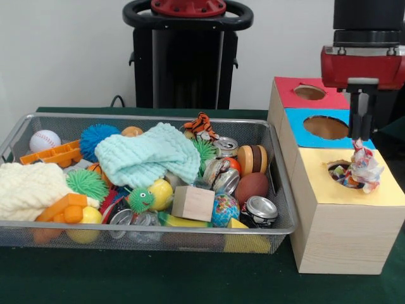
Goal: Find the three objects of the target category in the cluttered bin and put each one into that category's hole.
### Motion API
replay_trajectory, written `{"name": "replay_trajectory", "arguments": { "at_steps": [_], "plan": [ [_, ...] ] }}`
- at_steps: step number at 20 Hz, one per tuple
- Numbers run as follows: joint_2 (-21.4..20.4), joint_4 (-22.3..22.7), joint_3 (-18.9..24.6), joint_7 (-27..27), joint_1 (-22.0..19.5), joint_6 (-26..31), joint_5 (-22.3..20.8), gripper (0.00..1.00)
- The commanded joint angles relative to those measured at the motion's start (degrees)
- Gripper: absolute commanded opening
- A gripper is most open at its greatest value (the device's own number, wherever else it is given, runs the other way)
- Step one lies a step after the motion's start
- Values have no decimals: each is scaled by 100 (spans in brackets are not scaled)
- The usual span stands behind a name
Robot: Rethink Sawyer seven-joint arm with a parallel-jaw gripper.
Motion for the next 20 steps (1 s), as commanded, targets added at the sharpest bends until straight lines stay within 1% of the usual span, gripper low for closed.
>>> {"name": "replay_trajectory", "arguments": {
  "at_steps": [1,4,8,12,16,20],
  "plan": [
    [199,-4,260,1200,30,515,122,0],
    [267,12,300,1162,13,364,127,0],
    [384,-18,432,980,-158,133,82,0],
    [439,-44,544,1002,-285,4,161,0],
    [401,-125,419,1035,-219,115,123,0],
    [508,-81,447,1033,-230,-80,86,0]
  ]
}}
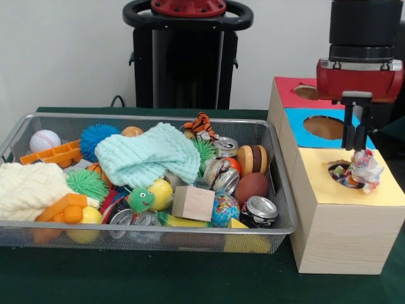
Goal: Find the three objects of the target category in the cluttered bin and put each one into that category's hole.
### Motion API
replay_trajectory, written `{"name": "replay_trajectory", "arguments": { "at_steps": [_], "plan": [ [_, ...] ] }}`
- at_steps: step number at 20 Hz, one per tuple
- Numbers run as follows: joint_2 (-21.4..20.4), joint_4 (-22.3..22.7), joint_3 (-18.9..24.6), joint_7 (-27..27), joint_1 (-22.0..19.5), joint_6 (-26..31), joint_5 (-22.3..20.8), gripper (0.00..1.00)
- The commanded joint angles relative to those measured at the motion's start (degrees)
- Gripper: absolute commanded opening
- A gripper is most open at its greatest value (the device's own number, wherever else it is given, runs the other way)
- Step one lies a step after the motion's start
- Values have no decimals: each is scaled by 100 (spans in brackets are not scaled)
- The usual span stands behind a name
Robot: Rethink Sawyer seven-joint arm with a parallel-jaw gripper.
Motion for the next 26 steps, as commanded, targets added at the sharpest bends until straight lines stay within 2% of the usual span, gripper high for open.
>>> {"name": "replay_trajectory", "arguments": {
  "at_steps": [1,5,9,16,20,23,26],
  "plan": [
    [345,-16,438,1060,-150,-133,87,0],
    [463,-11,335,1205,-3,-287,101,0],
    [475,-77,318,1196,20,-202,112,0],
    [222,3,289,1214,59,126,147,0],
    [314,76,332,1264,81,-160,155,0],
    [490,187,544,1182,-77,-621,91,0],
    [553,170,458,1211,-27,-660,76,0]
  ]
}}
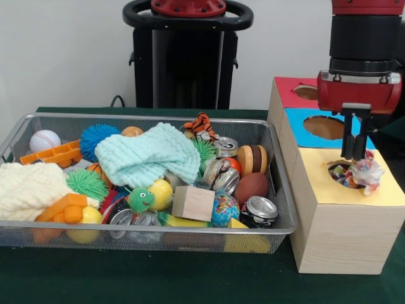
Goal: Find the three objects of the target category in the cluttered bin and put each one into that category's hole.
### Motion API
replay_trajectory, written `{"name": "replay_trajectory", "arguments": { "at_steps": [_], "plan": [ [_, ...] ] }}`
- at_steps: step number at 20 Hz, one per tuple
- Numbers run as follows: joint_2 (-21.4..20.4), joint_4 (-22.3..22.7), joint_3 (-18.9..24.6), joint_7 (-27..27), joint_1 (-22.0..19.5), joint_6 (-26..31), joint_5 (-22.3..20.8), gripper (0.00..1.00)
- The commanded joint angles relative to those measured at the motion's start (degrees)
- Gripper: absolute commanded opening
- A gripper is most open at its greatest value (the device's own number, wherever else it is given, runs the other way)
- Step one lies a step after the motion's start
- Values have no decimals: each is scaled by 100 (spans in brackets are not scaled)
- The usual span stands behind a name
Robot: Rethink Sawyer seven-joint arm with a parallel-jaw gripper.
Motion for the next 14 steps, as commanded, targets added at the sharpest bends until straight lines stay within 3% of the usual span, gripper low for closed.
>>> {"name": "replay_trajectory", "arguments": {
  "at_steps": [1,14],
  "plan": [
    [372,173,429,1199,-81,-473,71,0],
    [510,85,279,1331,136,-407,198,0]
  ]
}}
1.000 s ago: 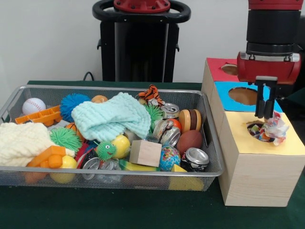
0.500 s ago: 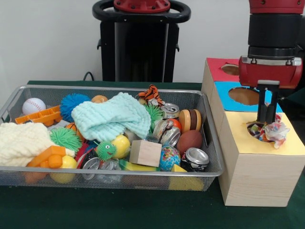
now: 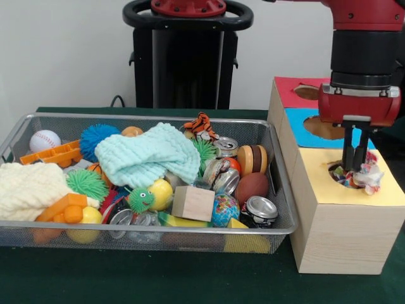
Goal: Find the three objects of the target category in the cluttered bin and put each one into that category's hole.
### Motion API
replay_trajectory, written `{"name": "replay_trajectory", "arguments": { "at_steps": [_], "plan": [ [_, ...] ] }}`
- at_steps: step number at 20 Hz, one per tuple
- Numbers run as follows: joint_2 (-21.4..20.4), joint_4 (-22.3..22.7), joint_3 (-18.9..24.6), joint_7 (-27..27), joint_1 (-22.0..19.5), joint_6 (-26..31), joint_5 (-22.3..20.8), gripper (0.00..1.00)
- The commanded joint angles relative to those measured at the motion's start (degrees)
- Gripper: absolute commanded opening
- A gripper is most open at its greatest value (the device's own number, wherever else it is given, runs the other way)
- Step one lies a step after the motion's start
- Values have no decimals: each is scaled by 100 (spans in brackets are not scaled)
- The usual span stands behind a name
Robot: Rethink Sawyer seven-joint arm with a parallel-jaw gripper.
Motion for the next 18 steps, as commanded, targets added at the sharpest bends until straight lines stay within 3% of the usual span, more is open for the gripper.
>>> {"name": "replay_trajectory", "arguments": {
  "at_steps": [1,14,18],
  "plan": [
    [353,55,252,1310,43,-179,165,0],
    [828,-300,236,997,-80,-395,-16,0],
    [879,-303,413,748,-345,-546,-187,0]
  ]
}}
